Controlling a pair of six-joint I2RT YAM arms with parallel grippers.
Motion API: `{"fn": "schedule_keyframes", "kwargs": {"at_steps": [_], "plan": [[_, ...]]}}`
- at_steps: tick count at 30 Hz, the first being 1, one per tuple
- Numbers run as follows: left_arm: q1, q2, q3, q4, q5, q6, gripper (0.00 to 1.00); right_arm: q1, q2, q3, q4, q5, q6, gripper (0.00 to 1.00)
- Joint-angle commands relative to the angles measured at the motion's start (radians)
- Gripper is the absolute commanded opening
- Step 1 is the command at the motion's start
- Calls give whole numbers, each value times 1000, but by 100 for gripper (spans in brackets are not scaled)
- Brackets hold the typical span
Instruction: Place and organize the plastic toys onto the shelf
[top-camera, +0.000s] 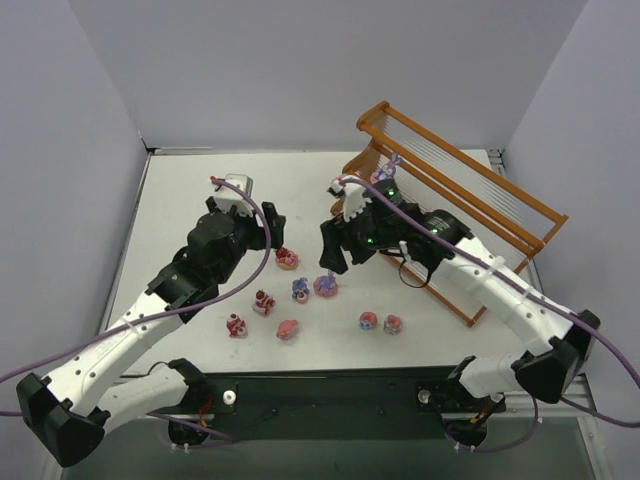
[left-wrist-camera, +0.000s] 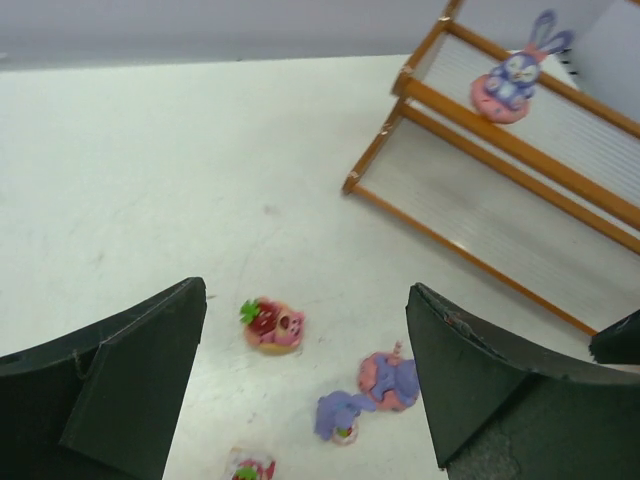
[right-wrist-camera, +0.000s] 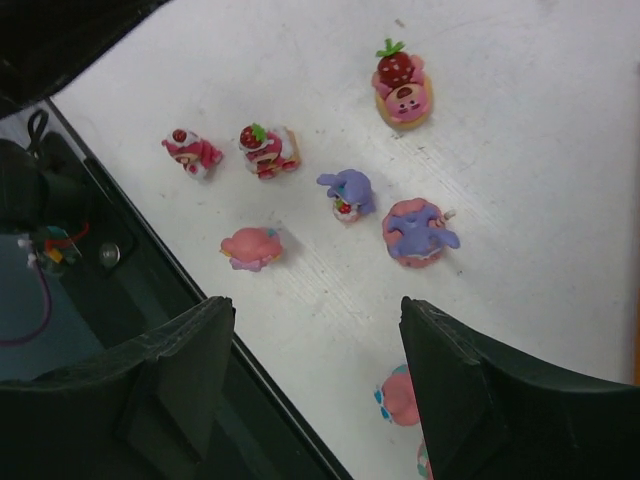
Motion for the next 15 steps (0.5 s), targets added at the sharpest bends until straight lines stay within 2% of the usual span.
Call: {"fn": "schedule_keyframes", "kwargs": {"at_steps": [1, 8, 15], "plan": [[5, -103, 8, -240, -208, -107, 91, 75, 116, -17, 94, -48, -121, 64], [17, -197, 27, -389, -221, -113, 91, 103, 301, -28, 177, -104, -190, 59], [19, -266, 31, -443, -208, -105, 91, 154, 411, -14, 179, -83, -276, 56]]}}
